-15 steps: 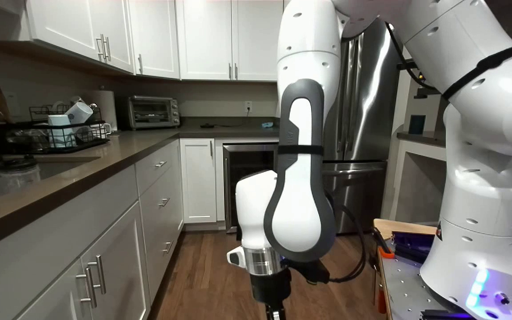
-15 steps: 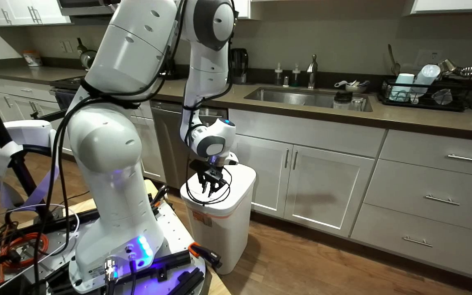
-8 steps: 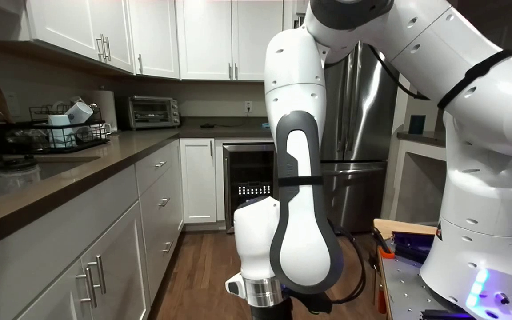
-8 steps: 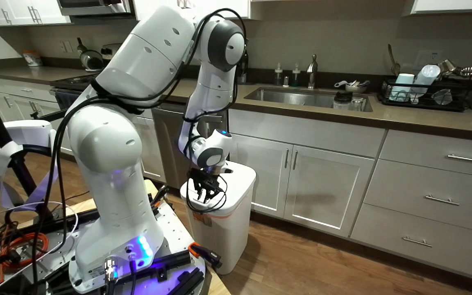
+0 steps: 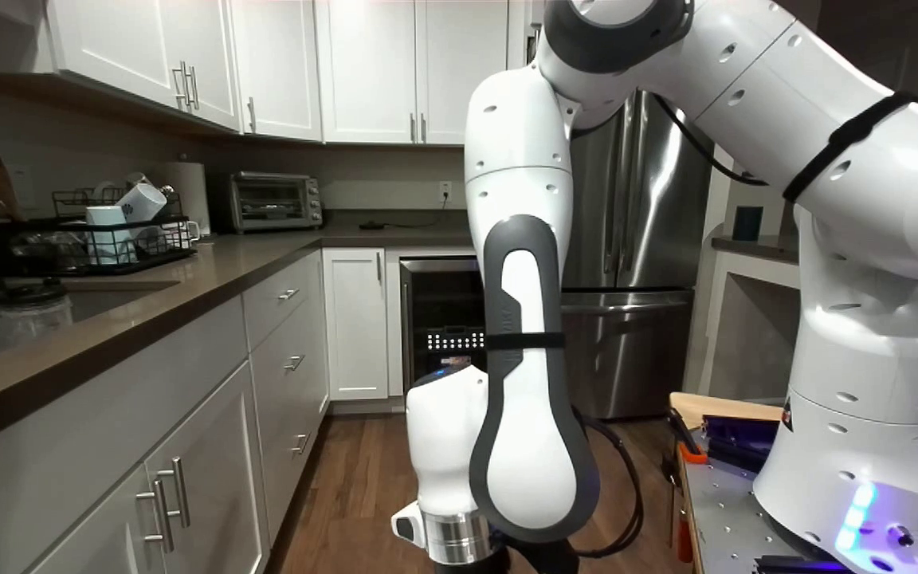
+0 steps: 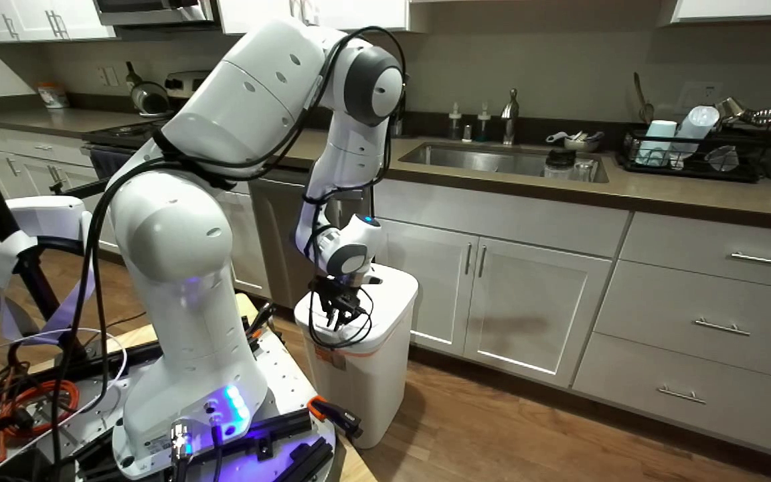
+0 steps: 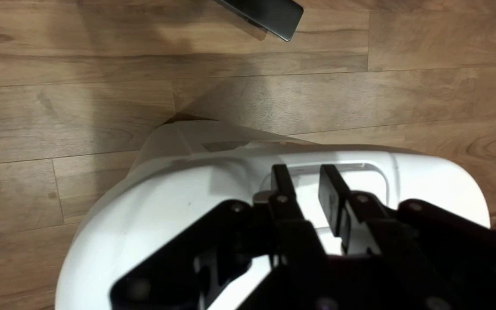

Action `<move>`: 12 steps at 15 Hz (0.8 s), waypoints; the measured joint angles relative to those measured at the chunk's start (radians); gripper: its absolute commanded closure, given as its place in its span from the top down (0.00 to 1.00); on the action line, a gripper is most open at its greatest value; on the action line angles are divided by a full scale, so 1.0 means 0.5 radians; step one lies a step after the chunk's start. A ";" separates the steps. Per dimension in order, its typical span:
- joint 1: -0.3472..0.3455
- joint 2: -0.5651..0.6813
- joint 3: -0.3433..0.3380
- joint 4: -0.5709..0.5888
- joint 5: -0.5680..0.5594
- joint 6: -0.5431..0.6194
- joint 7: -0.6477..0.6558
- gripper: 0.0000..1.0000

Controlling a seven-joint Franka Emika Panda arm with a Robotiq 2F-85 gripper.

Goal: Open the bin

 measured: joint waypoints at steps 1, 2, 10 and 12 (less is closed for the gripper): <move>0.000 0.012 -0.004 0.010 -0.001 0.003 0.000 0.02; 0.001 0.023 -0.008 0.017 -0.002 0.008 0.000 0.01; 0.058 0.075 -0.053 0.007 -0.059 0.155 0.029 0.04; 0.075 0.066 -0.066 0.011 -0.085 0.152 0.040 0.04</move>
